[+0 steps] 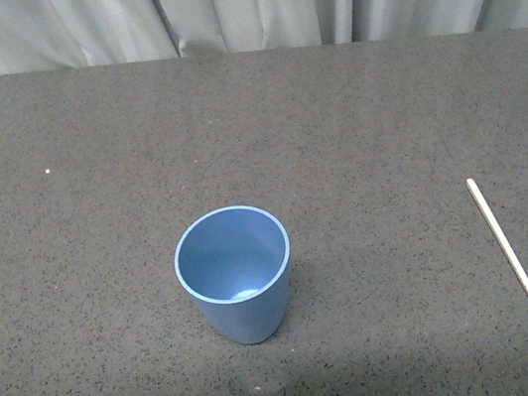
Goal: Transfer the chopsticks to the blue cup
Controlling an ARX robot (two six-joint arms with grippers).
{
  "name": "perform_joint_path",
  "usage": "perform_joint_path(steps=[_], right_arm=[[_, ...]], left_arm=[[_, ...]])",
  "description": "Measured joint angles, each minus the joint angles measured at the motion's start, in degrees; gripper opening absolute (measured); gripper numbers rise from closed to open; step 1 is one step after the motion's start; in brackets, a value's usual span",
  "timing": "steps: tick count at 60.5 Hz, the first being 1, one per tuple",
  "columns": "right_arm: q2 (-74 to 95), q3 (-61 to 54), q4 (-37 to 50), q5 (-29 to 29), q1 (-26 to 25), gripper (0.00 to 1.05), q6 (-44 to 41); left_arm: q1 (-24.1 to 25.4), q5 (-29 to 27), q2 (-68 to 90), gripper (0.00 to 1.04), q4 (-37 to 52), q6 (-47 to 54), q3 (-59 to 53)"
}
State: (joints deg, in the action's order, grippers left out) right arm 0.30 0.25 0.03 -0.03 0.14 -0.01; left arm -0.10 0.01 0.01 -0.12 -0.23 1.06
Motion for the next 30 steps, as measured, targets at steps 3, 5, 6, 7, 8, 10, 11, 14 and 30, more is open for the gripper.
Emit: perform_joint_path(steps=[3,5,6,7,8,10,11,14,30], right_arm=[[0.00,0.00,0.00,-0.02,0.00,0.95,0.00],[0.00,0.00,0.00,-0.02,0.00,0.95,0.00],[0.00,0.00,0.00,-0.02,0.00,0.95,0.00],[0.00,0.00,0.00,-0.02,0.00,0.95,0.00],[0.00,0.00,0.00,-0.02,0.00,0.95,0.00],[0.00,0.00,0.00,-0.02,0.00,0.95,0.00],[0.00,0.00,0.00,-0.02,0.00,0.95,0.00],[0.00,0.00,0.00,-0.02,0.00,0.95,0.00],[0.00,0.00,0.00,-0.02,0.00,0.95,0.00]], left_arm=[[0.00,0.00,0.00,0.98,0.00,-0.02,0.00],[0.00,-0.02,0.00,0.98,0.00,-0.02,0.00],[0.00,-0.02,0.00,0.98,0.00,-0.02,0.00],[0.00,-0.04,0.00,0.98,0.00,-0.02,0.00],[0.00,-0.02,0.00,0.98,0.00,-0.02,0.00],[0.00,-0.02,0.00,0.98,0.00,-0.02,0.00],[0.00,-0.02,0.00,0.98,0.00,-0.02,0.00],[0.00,-0.02,0.00,0.98,0.00,-0.02,0.00],[0.00,-0.02,0.00,0.98,0.00,-0.02,0.00]])
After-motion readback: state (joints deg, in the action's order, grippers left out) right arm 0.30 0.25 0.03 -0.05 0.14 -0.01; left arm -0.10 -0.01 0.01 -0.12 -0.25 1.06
